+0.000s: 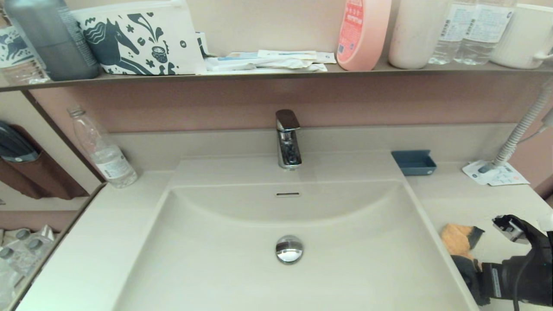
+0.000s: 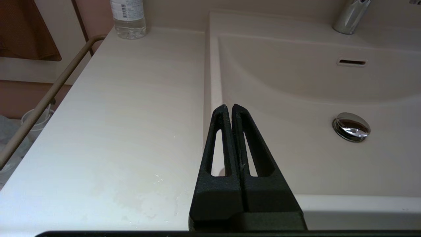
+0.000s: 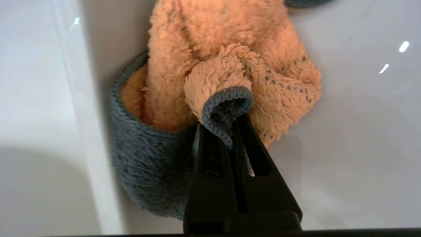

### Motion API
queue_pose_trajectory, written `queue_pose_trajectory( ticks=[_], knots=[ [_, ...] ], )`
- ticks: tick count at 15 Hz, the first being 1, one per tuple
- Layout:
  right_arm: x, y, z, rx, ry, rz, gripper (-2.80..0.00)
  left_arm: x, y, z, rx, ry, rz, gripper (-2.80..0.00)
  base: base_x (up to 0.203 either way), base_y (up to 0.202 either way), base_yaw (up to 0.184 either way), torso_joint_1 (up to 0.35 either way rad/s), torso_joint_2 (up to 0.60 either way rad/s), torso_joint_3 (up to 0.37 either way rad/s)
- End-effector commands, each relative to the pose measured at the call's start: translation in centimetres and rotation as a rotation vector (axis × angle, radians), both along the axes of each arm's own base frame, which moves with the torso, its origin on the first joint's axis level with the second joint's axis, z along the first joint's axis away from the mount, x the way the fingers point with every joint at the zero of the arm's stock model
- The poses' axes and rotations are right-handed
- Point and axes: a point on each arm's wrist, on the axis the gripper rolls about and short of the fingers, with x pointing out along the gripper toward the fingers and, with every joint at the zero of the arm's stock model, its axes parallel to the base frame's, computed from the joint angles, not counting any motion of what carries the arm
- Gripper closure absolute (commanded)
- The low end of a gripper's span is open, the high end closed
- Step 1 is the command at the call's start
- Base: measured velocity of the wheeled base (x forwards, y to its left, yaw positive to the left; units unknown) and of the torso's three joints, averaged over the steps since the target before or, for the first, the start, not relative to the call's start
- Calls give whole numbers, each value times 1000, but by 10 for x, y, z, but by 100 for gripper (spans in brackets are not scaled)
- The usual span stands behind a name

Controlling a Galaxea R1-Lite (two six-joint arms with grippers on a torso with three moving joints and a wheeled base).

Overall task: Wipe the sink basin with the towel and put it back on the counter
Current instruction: Wipe the sink

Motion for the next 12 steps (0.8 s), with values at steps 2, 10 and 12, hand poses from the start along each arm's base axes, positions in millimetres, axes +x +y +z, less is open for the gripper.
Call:
queue_pose_trajectory(
  ticks=[2, 10, 12],
  knots=[
    [2, -20, -2, -54, -2, -51, 0, 0, 0, 0, -1, 0, 1, 0, 0, 0, 0, 0, 0, 0],
    [33, -29, -12, -83, -146, -66, 0, 0, 0, 0, -1, 0, 1, 0, 0, 0, 0, 0, 0, 0],
    [44, -31, -22, -74, -168, -77, 0, 0, 0, 0, -1, -1, 1, 0, 0, 0, 0, 0, 0, 0]
  ],
)
